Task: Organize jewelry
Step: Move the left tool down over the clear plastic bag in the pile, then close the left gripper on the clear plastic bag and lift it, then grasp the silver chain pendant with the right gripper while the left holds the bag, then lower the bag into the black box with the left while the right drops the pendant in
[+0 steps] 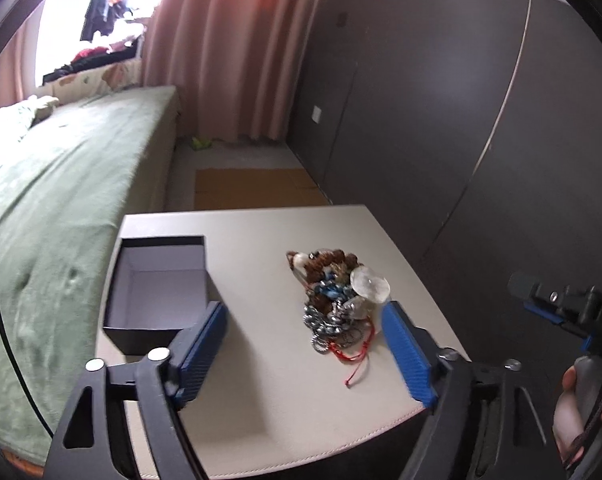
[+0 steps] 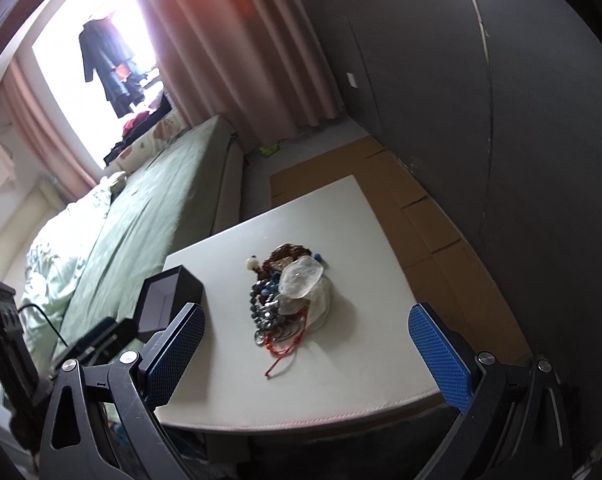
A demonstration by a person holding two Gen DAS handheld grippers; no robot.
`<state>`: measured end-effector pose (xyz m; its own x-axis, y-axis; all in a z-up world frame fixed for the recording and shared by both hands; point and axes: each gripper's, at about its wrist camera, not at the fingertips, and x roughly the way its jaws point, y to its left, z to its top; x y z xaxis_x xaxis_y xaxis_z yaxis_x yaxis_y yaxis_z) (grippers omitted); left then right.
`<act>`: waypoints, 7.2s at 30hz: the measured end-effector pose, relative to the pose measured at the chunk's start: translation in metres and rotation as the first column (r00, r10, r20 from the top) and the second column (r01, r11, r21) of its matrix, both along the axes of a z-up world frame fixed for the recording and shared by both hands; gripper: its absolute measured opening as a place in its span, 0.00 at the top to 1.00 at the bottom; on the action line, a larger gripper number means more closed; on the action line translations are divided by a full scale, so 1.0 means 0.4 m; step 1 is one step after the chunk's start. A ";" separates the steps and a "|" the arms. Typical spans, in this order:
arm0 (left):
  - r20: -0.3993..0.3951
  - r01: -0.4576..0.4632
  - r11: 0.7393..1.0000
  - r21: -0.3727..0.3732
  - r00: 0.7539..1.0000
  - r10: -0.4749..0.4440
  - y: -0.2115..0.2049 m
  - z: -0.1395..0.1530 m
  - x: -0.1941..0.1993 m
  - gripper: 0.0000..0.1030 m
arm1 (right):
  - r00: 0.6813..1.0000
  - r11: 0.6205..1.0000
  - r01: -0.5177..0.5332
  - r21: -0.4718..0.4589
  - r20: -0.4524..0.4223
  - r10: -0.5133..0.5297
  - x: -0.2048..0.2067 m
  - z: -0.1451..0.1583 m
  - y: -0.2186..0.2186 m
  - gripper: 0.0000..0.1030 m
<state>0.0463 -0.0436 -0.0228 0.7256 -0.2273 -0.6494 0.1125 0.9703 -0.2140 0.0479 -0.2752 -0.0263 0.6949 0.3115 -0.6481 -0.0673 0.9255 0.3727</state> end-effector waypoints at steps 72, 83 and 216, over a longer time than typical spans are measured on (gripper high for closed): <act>-0.039 0.001 0.998 -0.070 0.999 -0.004 0.064 -0.067 0.213 0.98 | 0.948 0.965 -0.101 0.243 -0.270 0.167 0.195 -0.204 0.124 0.49; -0.034 -0.036 0.993 -0.115 0.999 0.032 0.159 -0.047 0.175 0.98 | 0.929 0.970 -0.105 0.219 -0.327 0.174 0.242 -0.261 0.228 0.55; -0.296 -0.255 0.930 -0.266 0.939 0.173 0.328 -0.146 0.191 0.41 | 0.975 0.952 -0.171 0.255 -0.096 0.201 0.240 -0.071 0.323 0.41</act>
<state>0.1229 0.0875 -0.0812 0.5909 -0.2968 -0.7502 -0.1905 0.8522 -0.4873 0.1441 -0.1458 -0.0545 0.5314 0.5869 -0.6109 -0.1708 0.7806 0.6013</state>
